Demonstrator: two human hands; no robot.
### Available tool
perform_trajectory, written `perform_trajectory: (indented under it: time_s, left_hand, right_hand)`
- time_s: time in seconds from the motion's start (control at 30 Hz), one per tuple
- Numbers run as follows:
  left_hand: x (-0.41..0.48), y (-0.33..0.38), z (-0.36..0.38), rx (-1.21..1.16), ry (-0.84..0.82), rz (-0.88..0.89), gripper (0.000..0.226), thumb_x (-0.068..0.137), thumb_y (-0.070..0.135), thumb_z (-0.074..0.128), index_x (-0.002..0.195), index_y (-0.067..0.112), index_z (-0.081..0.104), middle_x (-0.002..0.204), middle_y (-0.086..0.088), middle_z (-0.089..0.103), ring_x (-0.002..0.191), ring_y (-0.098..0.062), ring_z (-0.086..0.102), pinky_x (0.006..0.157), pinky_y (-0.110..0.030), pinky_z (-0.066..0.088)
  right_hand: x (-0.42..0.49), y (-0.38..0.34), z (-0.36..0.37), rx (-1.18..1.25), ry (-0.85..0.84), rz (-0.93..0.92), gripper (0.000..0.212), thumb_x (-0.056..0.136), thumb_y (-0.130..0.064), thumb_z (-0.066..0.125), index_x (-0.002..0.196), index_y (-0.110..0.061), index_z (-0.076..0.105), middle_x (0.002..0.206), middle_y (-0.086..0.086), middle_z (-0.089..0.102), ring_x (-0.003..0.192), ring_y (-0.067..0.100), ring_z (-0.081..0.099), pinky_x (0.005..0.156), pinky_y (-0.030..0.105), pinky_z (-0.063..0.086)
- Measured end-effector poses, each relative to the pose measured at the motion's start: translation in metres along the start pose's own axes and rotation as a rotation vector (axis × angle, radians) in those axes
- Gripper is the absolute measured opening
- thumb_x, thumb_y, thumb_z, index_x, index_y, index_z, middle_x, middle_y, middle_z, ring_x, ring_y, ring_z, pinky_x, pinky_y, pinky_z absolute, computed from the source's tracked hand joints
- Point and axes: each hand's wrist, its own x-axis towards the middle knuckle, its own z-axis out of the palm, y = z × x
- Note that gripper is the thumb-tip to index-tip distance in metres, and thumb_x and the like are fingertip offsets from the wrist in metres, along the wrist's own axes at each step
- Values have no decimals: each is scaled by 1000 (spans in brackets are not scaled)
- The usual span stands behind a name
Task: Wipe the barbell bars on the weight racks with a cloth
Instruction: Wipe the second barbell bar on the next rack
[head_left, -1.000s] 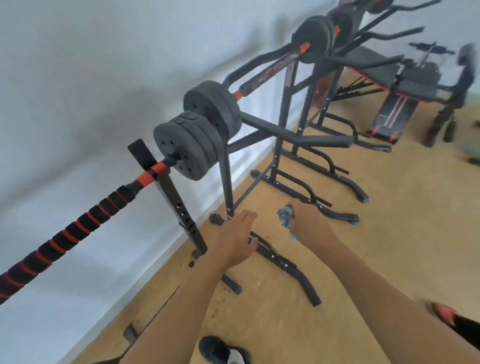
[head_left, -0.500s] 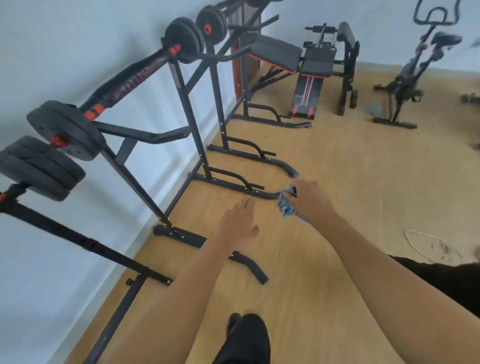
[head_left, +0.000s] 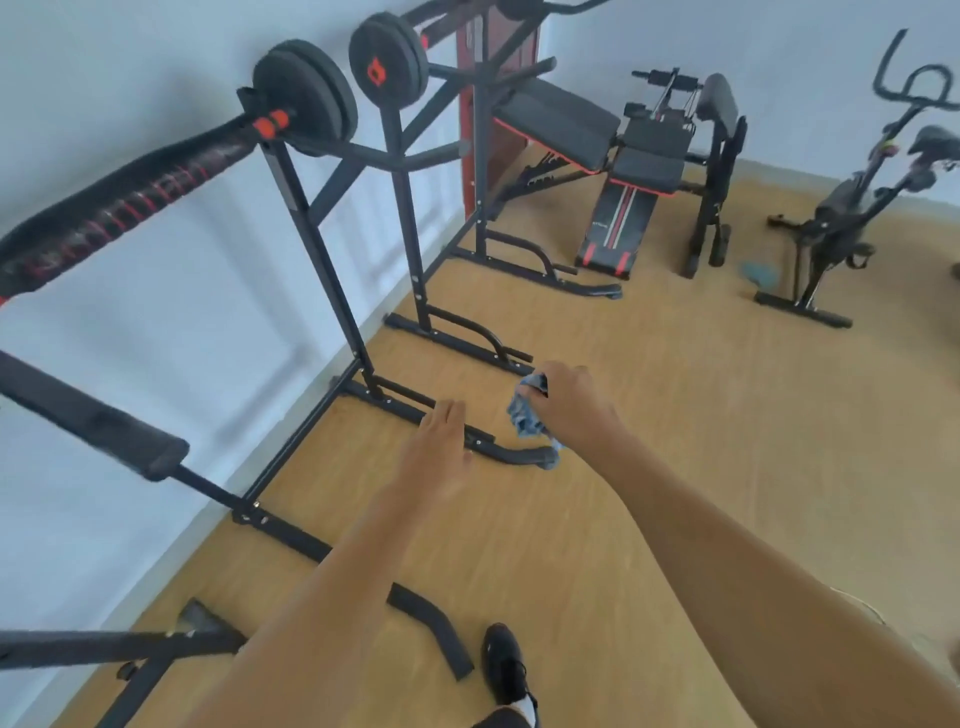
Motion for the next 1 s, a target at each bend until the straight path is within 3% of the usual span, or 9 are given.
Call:
perform_trajectory:
  time_s: [0.27,0.33,0.4,0.47,0.6,0.7,0.77,0.83,1.0]
  left_hand:
    - [138,-32,-95,-62,188,-193,59,96,22,65,148,14,39,147,-4,45,113,-24,62,89,-42,56]
    - [167,-46,-113,-72,251,-249,55,95,21,65,145,13,43,144,-3,47,112,-24,62,86,-42,56]
    - [191,-62,-125,-101,311,-341,52,96,21,65,143,16,45,144,0,47,114,-24,61,87,-41,55]
    - [210,-79,-136,-166,376,-428,49,97,23,64,142,18,46,145,3,46,117,-22,60,84,-39,54]
    - [231,-101,-169,-403,565,-589,40,104,20,58,142,25,48,142,10,50,115,-8,56,91,-32,52]
    - [242,-116,-203,-543,722,-645,30,108,20,51,137,30,55,139,15,56,114,1,58,93,-18,50]
    - [248,-131,-228,-633,767,-637,27,110,20,48,133,31,58,135,17,60,113,6,58,93,-14,47]
    - [252,-148,-247,-729,823,-611,25,111,26,49,133,29,59,130,16,63,114,1,61,99,-27,52]
    - [246,-210,-283,-943,893,-628,37,101,51,63,135,36,61,124,13,69,112,-9,68,97,-32,56]
  right_hand:
    - [183,-71,-52,67,-141,-260,23,95,-32,65,108,-14,60,90,0,58,80,16,56,54,20,35]
    - [228,-98,-56,75,-148,-374,20,94,-31,65,103,-13,60,88,0,58,78,16,55,58,21,37]
    - [264,-123,-54,85,-185,-490,14,93,-27,64,84,-20,56,77,-5,54,69,11,51,62,21,40]
    - [298,-153,-52,132,-247,-589,26,94,-17,61,72,-26,52,70,-10,50,62,3,47,55,11,38]
    - [360,-207,-45,218,-329,-716,8,96,-19,58,95,-14,64,78,-5,59,68,8,56,53,10,35]
    - [394,-243,-42,245,-396,-751,10,99,-17,54,93,-14,61,70,-7,54,59,3,53,47,8,38]
    - [410,-272,-37,217,-434,-787,11,100,-17,53,91,-14,59,73,-3,57,60,6,56,55,12,47]
    - [417,-304,-31,195,-467,-824,11,100,-18,54,94,-12,61,79,0,61,68,13,60,66,23,53]
    - [420,-375,-4,397,-659,-774,17,101,-31,58,99,-18,69,85,3,72,77,21,71,70,31,60]
